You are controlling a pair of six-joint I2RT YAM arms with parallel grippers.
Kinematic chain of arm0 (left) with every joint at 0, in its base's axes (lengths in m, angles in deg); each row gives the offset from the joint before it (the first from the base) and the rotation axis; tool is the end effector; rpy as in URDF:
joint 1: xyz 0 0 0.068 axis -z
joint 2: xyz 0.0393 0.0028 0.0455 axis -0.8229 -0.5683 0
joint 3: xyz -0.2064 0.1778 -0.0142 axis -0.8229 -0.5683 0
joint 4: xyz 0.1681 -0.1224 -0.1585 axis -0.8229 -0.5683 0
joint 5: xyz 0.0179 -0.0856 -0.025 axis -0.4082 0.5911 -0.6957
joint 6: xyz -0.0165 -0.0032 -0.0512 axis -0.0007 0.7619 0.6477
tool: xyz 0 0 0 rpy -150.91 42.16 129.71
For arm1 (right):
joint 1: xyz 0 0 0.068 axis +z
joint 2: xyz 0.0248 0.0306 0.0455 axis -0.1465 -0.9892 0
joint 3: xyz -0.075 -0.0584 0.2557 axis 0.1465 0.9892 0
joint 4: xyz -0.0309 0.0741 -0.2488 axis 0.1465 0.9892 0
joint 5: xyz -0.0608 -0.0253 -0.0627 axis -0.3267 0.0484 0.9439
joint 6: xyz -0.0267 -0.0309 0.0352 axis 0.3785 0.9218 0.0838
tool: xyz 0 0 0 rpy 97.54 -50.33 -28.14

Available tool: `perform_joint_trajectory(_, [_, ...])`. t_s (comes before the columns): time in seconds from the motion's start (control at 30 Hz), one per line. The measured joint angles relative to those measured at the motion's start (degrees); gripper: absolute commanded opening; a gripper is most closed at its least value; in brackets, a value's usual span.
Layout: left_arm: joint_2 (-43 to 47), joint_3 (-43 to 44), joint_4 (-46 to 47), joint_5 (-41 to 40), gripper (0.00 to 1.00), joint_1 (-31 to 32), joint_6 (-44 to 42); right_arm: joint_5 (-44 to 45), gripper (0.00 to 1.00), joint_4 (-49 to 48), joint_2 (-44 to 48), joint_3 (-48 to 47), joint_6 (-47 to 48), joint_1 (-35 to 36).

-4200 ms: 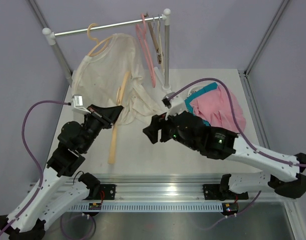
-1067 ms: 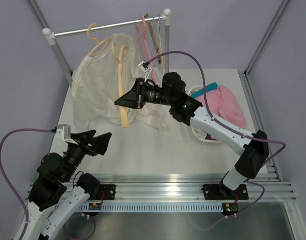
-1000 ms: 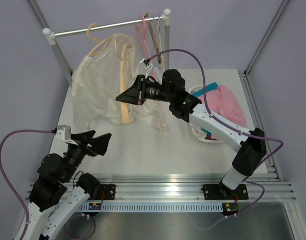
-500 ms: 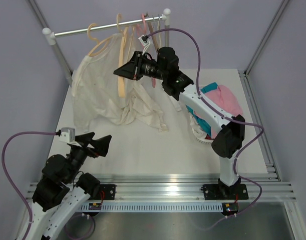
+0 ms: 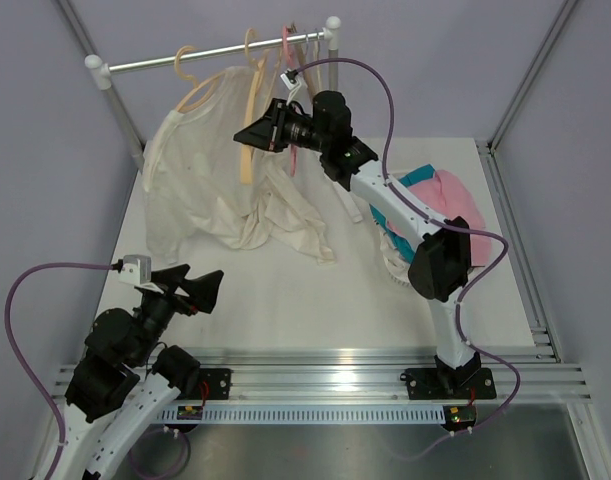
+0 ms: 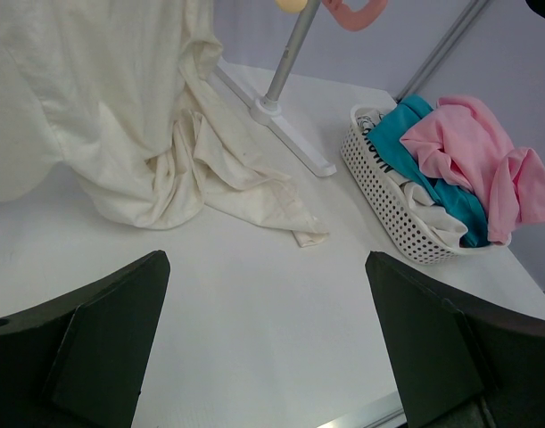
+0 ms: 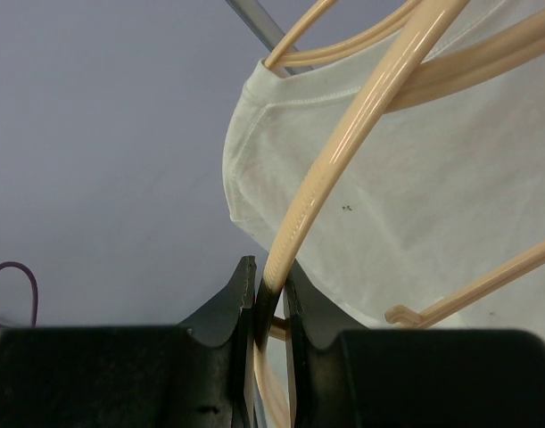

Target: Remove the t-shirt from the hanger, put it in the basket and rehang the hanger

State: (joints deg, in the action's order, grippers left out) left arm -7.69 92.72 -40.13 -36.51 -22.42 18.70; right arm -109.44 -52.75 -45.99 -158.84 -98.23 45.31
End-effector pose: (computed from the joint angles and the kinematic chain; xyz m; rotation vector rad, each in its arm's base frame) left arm 0.0379 -0.0166 0.3146 -0.0089 1.6216 -0.6065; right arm 0.3934 0.3202 0.4057 -0.4944 1.6295 1.4829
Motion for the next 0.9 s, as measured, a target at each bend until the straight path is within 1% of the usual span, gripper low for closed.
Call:
perform_joint_trajectory(0.17, [0.0, 0.0, 0.0, 0.0, 0.99, 0.0, 0.0, 0.15, 0.0, 0.09, -0.37, -0.57, -0.11, -0.46])
perform_joint_trajectory(0.47, [0.0, 0.0, 0.0, -0.04, 0.99, -0.02, 0.02, 0.17, 0.0, 5.07, -4.26, -9.64, -1.22, -0.96])
perform_joint_trajectory(0.57, [0.0, 0.0, 0.0, -0.04, 0.99, -0.02, 0.02, 0.31, 0.0, 4.15, -4.13, -8.26, -1.62, -1.11])
perform_joint_trajectory(0.73, [0.0, -0.02, -0.02, -0.07, 0.99, -0.09, 0.02, 1.11, 0.0, 0.74, -3.58, -1.49, -0.98, -1.33])
perform_joint_trajectory(0.77, [0.0, -0.02, 0.0, -0.04, 0.99, -0.11, 0.02, 1.27, 0.03, 0.37, -3.58, -0.98, -0.85, -1.38])
perform_joint_trajectory(0.8, [0.0, -0.02, 0.0, -0.04, 0.99, -0.2, 0.02, 1.51, 0.08, 0.07, -3.56, -0.61, -0.81, -1.42])
perform_joint_trajectory(0.83, [0.0, -0.02, -0.02, -0.04, 0.99, -0.26, 0.02, 1.6, 0.15, -0.44, -3.39, -0.2, -0.83, -1.42])
perform_joint_trajectory(0.87, [0.0, -0.02, 0.0, -0.04, 0.99, -0.33, 0.02, 1.75, 0.36, -1.05, -3.13, 0.44, -0.85, -1.42])
perform_joint_trajectory(0.9, [0.0, -0.02, 0.0, -0.07, 0.99, -0.37, 0.02, 1.97, 0.48, -1.57, -2.56, 1.55, -1.16, -1.42])
